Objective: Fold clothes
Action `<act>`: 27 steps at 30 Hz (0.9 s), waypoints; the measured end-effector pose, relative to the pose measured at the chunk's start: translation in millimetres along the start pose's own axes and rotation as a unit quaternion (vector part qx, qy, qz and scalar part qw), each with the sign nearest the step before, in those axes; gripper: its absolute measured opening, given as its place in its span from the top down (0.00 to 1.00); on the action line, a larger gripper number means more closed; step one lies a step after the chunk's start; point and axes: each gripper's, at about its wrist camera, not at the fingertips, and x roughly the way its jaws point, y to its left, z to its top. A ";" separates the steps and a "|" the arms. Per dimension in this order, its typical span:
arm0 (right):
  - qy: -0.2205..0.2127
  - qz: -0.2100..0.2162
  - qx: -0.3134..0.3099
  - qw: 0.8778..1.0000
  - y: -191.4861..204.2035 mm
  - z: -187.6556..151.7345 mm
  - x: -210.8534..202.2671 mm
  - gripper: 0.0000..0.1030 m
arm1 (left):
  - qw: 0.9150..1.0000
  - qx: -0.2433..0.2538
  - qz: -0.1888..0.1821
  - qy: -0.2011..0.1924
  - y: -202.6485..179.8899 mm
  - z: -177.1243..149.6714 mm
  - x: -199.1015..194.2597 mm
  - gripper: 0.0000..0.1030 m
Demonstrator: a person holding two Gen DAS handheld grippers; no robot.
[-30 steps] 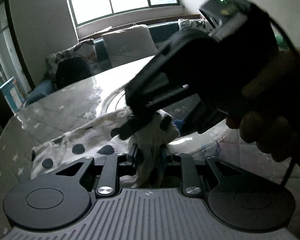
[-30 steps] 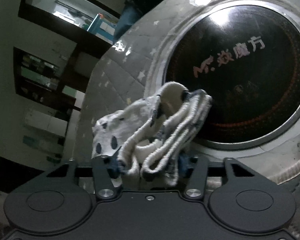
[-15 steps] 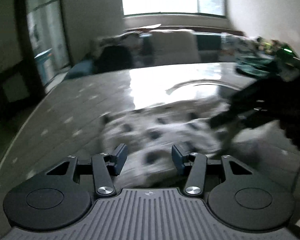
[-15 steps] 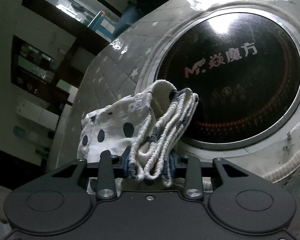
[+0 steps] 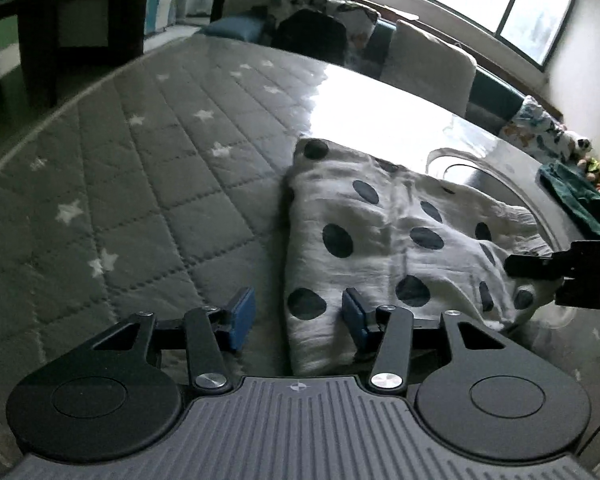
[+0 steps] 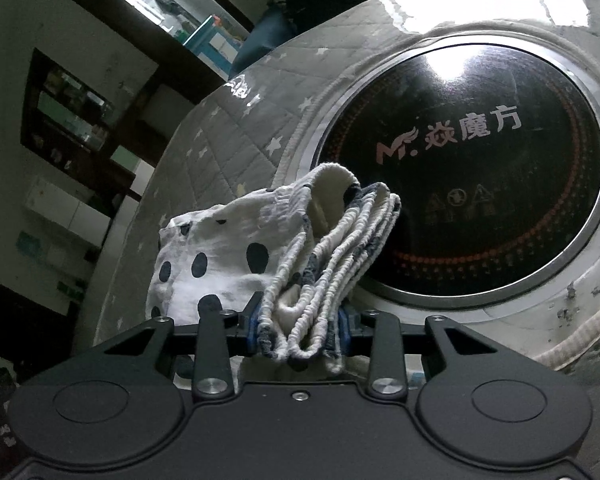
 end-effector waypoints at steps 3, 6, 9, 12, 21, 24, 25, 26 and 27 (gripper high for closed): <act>0.001 0.000 -0.001 1.000 -1.8 1.2 -0.3 0.63 | 1.000 0.000 0.002 -0.002 -1.5 1.4 4.0 0.52; 0.000 -0.005 -0.010 1.000 -0.9 1.9 -0.2 0.63 | 1.000 0.002 0.000 -0.002 -5.4 2.9 8.0 0.54; -0.001 -0.008 -0.021 1.000 0.7 2.4 0.2 0.63 | 1.000 0.001 -0.012 0.000 -7.7 4.1 11.2 0.67; -0.004 -0.014 -0.037 0.999 4.5 2.2 -0.1 0.63 | 1.000 -0.018 -0.022 0.005 -4.1 7.1 14.3 0.86; -0.030 -0.031 -0.098 0.994 30.2 11.6 -9.3 0.66 | 0.998 -0.030 -0.032 -0.045 -10.4 24.7 -6.0 0.95; -0.041 -0.033 -0.114 0.992 42.7 22.2 -12.6 0.67 | 0.997 -0.026 -0.036 -0.067 -16.2 39.5 -14.4 0.95; -0.043 -0.034 -0.120 0.991 45.6 25.1 -12.9 0.67 | 0.996 -0.024 -0.039 -0.075 -18.4 45.3 -16.7 0.95; -0.045 -0.035 -0.126 0.990 49.1 28.4 -12.8 0.67 | 0.996 -0.020 -0.040 -0.083 -20.8 51.8 -18.8 0.95; -0.047 -0.036 -0.132 0.990 52.8 31.8 -12.5 0.67 | 0.995 -0.016 -0.041 -0.091 -23.1 58.6 -20.8 0.95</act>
